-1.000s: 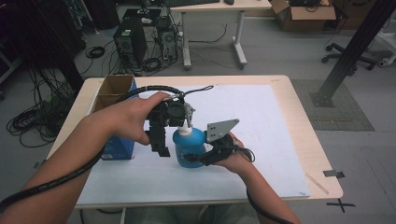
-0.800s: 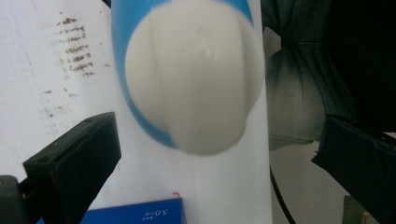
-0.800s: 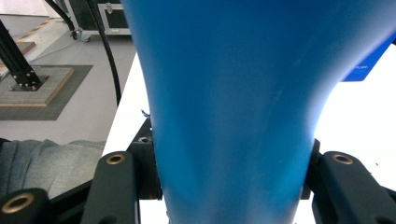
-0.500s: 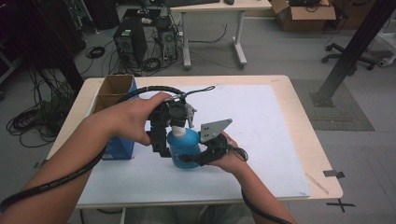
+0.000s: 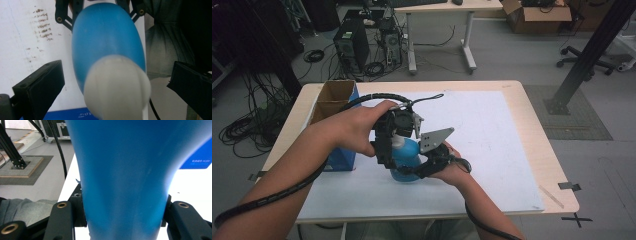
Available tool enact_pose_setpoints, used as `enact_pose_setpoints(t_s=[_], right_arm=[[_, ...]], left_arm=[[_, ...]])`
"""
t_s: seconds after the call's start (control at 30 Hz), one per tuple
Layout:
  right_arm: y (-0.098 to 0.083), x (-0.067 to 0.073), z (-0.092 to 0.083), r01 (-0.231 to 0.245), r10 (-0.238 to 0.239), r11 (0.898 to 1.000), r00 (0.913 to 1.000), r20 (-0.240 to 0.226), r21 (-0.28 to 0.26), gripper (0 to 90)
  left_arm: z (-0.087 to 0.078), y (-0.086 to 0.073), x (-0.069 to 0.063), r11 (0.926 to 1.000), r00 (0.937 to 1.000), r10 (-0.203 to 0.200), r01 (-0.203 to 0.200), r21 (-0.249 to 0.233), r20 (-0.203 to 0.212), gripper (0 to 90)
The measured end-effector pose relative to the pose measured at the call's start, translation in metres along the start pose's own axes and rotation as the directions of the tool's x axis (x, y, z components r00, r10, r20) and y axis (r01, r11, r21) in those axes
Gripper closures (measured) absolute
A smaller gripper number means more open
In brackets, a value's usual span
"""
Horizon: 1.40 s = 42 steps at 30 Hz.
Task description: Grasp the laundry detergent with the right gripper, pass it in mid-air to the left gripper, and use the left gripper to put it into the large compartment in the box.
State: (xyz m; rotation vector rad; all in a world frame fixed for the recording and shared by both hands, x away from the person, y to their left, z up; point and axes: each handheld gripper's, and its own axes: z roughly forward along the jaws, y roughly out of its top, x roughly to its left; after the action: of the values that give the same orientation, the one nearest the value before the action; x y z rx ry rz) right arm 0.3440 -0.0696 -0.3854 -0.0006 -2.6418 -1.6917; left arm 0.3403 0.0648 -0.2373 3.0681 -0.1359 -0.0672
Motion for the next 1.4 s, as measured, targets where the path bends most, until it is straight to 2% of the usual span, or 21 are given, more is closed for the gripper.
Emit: enact_pose_setpoints(t_s=[0.2, 0.37, 0.43, 0.53, 0.97, 1.1, 1.3, 1.4], right_arm=[[0.004, -0.001, 0.007, 0.010, -0.010, 1.000, 0.9999, -0.005, -0.006, 45.7], [0.005, -0.001, 0.009, -0.006, 0.006, 1.000, 1.0000, -0.008, -0.005, 45.7], [0.006, -0.002, 0.010, 0.005, -0.005, 1.000, 1.0000, -0.005, -0.005, 45.7], [0.007, -0.002, 0.010, -0.003, 0.003, 1.000, 1.0000, -0.005, -0.002, 45.7], [0.010, -0.002, 0.011, 0.000, 0.000, 1.000, 1.0000, -0.002, -0.010, 45.7], [0.010, -0.003, 0.012, 0.015, -0.015, 1.000, 0.9999, -0.002, -0.010, 45.7], [0.012, -0.001, 0.012, 0.001, -0.001, 1.000, 1.0000, -0.010, -0.016, 45.8], [0.013, -0.001, 0.012, 0.003, -0.003, 1.000, 1.0000, -0.008, -0.017, 45.8]], left_arm=[[0.002, -0.001, -0.001, 1.0000, 0.9999, -0.009, 0.009, 0.000, -0.010, 0.1], [0.004, -0.002, -0.002, 0.9998, 0.9997, -0.015, 0.015, 0.010, -0.020, 0.1], [0.005, -0.002, -0.002, 0.9998, 0.9996, -0.012, 0.013, 0.015, -0.025, 0.1], [0.007, -0.001, -0.002, 0.9995, 0.9994, -0.010, 0.011, 0.028, -0.033, 0.1], [0.009, -0.001, -0.002, 0.9996, 0.9988, -0.016, 0.017, 0.024, -0.046, 0.2], [0.010, -0.002, -0.002, 0.9992, 0.9982, -0.022, 0.024, 0.032, -0.055, 0.4], [0.010, -0.002, -0.001, 0.9994, 0.9961, -0.024, 0.026, 0.021, -0.085, 1.1], [0.010, -0.002, -0.001, 0.9993, 0.9960, -0.026, 0.028, 0.026, -0.086, 2.4]])
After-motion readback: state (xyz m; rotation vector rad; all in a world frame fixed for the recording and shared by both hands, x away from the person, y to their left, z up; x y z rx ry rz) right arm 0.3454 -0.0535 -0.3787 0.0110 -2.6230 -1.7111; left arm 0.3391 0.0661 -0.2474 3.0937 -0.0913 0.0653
